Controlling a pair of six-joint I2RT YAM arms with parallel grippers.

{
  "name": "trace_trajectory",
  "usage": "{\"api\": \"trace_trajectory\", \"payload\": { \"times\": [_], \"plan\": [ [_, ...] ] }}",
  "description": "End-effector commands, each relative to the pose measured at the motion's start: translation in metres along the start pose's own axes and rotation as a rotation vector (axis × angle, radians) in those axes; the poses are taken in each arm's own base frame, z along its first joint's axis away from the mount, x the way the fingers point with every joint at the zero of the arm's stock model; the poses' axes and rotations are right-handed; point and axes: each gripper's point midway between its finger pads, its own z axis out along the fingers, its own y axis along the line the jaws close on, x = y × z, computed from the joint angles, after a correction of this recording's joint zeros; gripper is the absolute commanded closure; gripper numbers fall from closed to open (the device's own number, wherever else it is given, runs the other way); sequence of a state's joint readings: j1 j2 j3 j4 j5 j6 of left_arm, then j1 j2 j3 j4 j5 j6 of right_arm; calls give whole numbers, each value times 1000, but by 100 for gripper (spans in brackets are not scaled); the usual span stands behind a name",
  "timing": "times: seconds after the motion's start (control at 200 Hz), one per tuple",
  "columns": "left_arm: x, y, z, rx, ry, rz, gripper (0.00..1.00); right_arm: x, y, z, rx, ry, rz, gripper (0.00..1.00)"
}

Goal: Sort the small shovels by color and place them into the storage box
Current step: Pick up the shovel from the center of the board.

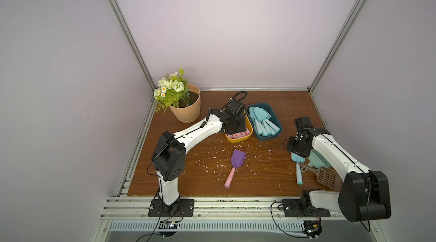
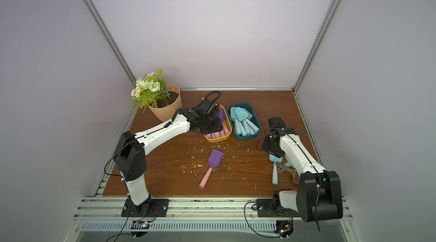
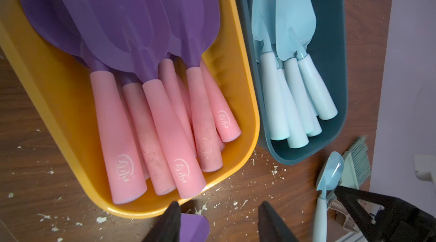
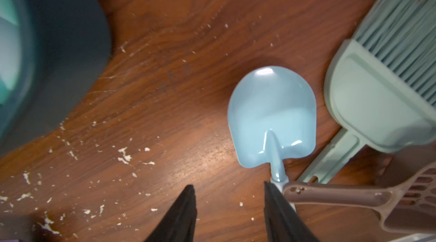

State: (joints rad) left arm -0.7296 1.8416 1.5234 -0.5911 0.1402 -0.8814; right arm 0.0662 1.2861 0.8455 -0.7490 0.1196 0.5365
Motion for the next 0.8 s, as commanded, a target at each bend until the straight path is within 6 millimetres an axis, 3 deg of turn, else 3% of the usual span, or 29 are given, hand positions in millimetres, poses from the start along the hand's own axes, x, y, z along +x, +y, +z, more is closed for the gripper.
{"api": "trace_trajectory", "payload": {
  "times": [0.0, 0.195, 0.385, 0.535, 0.796],
  "plan": [
    [-3, 6, 6, 45, -11, -5, 45, 13, -11, 3, -52, 64, 172, 49],
    [3, 20, 16, 71, 18, -22, 45, 14, -16, 7, -66, 100, 225, 50],
    [9, 22, 20, 74, 41, -16, 45, 49, -25, 14, -54, 182, 223, 51],
    [8, 21, 19, 83, 40, -13, 45, 71, -45, 10, 16, 182, 264, 52],
    [10, 21, 16, 86, 42, -8, 45, 74, -48, 7, 16, 150, 301, 53]
  ]
}}
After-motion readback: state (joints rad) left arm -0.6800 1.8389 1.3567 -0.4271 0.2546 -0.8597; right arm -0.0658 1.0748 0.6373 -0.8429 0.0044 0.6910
